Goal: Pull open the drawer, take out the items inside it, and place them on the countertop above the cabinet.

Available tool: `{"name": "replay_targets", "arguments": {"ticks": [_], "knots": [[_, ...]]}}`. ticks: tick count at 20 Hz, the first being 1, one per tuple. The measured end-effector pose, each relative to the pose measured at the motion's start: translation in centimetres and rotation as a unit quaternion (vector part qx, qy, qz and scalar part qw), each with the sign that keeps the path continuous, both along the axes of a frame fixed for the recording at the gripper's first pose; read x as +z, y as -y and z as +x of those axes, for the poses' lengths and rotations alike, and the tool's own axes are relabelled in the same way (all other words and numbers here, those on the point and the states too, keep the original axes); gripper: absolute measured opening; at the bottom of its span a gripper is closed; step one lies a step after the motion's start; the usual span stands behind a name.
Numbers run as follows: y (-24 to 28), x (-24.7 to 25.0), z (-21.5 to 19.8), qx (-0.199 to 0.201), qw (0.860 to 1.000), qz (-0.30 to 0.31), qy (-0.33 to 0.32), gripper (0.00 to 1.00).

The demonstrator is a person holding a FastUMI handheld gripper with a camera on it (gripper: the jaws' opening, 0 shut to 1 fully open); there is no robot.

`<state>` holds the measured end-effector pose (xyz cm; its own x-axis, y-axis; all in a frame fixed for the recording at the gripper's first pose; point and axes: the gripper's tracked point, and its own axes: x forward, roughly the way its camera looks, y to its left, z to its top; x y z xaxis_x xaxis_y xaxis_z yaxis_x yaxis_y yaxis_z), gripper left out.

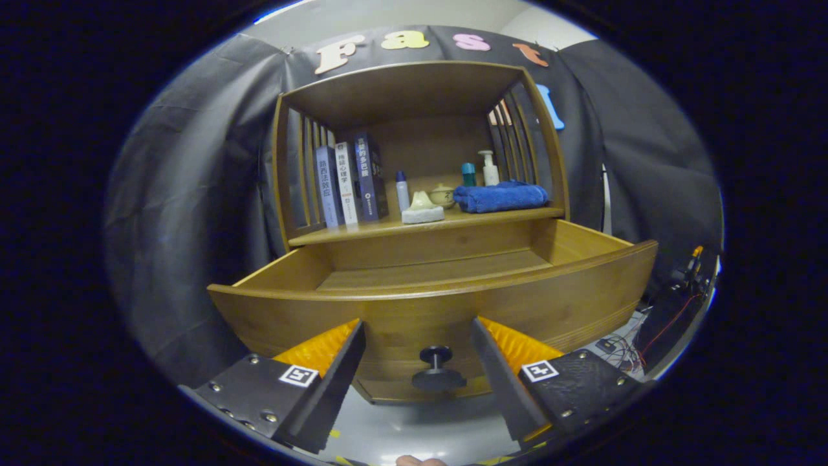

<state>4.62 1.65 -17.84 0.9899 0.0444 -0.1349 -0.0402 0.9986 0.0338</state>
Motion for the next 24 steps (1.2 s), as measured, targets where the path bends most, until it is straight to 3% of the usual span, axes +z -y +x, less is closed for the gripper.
{"name": "replay_targets", "arguments": {"ticks": [3, 15, 18, 24], "knots": [[-0.2, -0.4, 0.9, -0.012, 0.999, -0.037, 0.016, 0.99], [0.0, 1.2, 5.8, 0.001, 0.995, -0.026, 0.093, 0.99], [-0.5, 0.5, 8.3, -0.004, 0.997, -0.039, 0.064, 0.99], [-0.7, 1.0, 11.6, -0.003, 0.998, -0.021, 0.065, 0.99]]}}
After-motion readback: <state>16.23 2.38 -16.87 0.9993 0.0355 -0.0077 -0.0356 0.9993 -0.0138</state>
